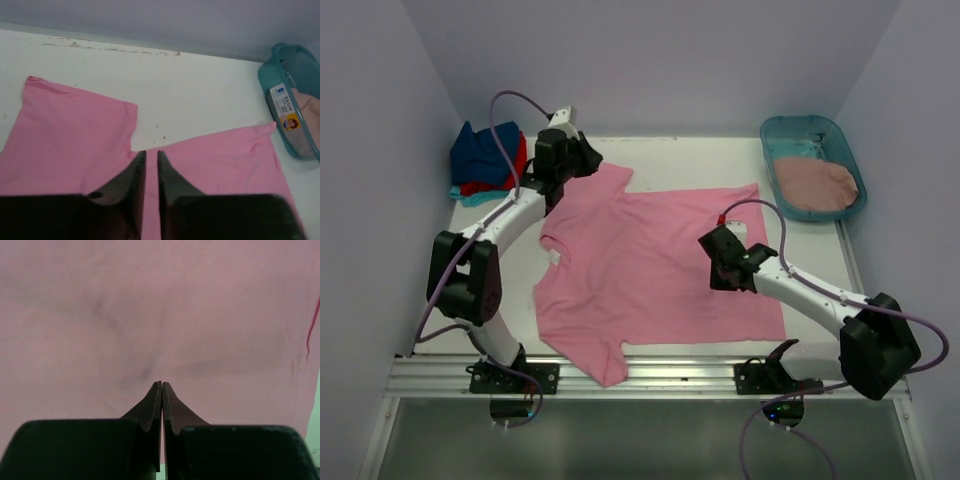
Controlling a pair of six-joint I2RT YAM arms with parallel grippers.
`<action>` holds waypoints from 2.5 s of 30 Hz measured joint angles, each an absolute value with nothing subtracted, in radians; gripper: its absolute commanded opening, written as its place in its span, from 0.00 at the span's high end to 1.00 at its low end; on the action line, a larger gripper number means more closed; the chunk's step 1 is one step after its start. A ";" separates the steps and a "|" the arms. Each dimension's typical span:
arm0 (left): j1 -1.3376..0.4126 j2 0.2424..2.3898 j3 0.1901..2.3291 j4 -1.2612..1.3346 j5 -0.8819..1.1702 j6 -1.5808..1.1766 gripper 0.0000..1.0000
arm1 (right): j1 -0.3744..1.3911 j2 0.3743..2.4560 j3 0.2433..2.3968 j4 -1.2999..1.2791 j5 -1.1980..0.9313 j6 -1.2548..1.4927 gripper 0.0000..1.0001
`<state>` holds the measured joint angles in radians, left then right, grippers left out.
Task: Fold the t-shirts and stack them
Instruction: Flatten out the tshirt
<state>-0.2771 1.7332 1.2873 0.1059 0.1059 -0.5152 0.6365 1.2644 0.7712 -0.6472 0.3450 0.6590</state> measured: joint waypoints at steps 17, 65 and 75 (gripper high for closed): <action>-0.287 1.821 1.027 -0.051 -0.065 -0.513 1.00 | 0.616 1.544 0.899 -0.552 0.401 0.675 1.00; -0.076 2.191 1.508 -0.079 -0.081 -0.684 1.00 | 0.335 1.843 1.151 -0.469 0.346 0.614 1.00; -0.068 2.243 1.575 -0.030 0.125 -0.638 1.00 | 0.320 1.913 1.247 -0.470 0.371 0.608 1.00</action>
